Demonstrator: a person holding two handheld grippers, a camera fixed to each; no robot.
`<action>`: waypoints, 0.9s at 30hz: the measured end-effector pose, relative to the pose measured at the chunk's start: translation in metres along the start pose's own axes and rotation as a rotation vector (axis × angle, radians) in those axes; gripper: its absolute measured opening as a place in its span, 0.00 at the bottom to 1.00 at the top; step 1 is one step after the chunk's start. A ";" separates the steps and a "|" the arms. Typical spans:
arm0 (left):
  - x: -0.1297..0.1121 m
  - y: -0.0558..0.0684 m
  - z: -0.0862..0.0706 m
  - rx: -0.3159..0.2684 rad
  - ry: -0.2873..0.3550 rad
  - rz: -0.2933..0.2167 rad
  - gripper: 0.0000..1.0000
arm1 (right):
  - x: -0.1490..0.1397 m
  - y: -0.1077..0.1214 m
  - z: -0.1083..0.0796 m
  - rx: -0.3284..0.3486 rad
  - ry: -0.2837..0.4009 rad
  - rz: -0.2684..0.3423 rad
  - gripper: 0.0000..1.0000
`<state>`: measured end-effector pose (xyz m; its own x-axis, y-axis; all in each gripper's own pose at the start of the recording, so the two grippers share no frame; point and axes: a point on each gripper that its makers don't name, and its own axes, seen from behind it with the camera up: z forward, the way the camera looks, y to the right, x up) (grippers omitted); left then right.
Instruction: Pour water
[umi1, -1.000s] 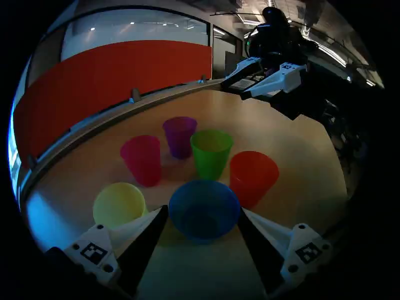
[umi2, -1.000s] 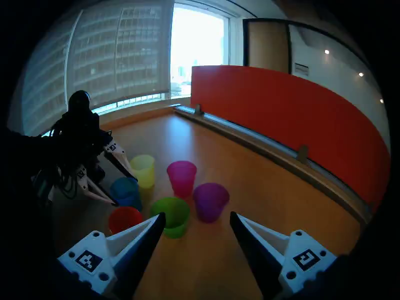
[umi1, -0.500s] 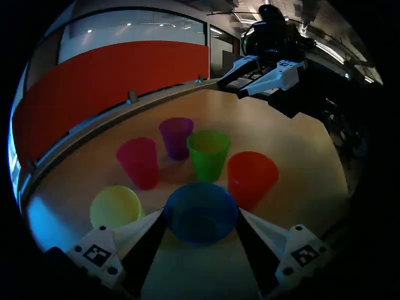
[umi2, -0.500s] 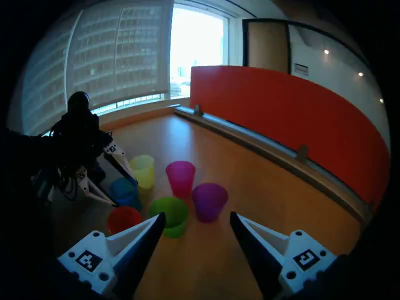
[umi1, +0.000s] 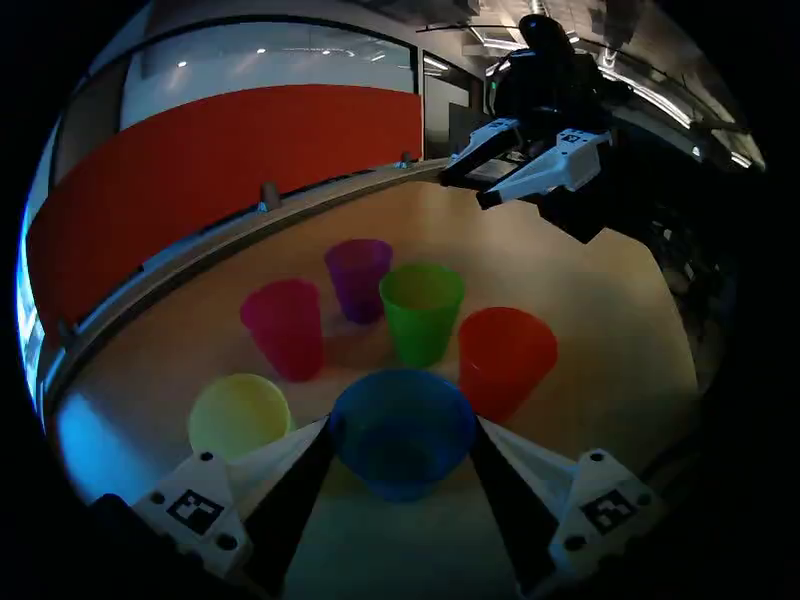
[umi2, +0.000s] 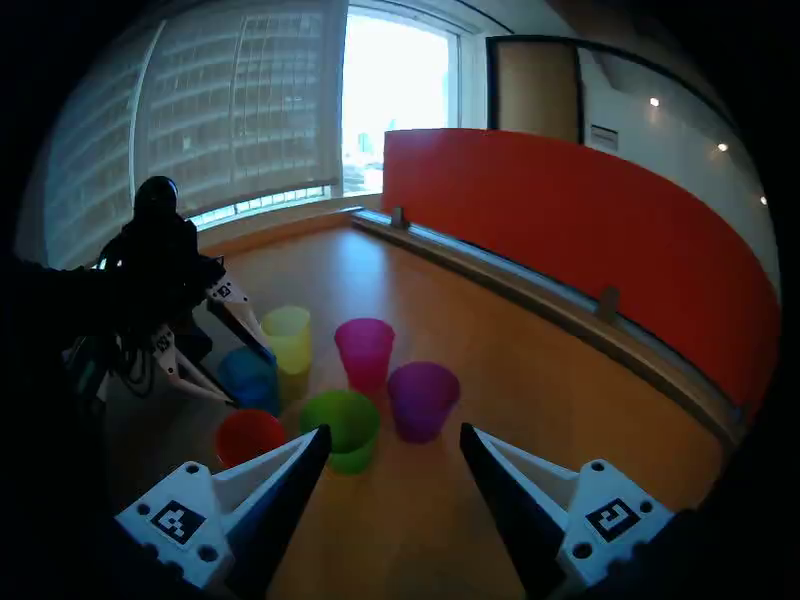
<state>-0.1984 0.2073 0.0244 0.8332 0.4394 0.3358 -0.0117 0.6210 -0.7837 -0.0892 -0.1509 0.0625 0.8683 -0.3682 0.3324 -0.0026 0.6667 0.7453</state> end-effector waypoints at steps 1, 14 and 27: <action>0.001 0.000 -0.001 0.000 0.002 0.000 0.88 | 0.000 -0.001 0.001 0.002 -0.001 0.001 0.99; 0.013 -0.005 -0.022 0.024 0.047 -0.007 0.89 | -0.010 -0.010 0.015 0.023 -0.020 0.002 1.00; 0.024 -0.014 -0.041 0.061 0.093 -0.018 0.88 | -0.030 -0.020 0.030 0.045 -0.066 -0.013 0.99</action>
<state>-0.1559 0.1831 0.0219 0.8811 0.3678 0.2974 -0.0275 0.6676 -0.7440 -0.1299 -0.1726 0.0545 0.8336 -0.4199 0.3588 -0.0147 0.6326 0.7743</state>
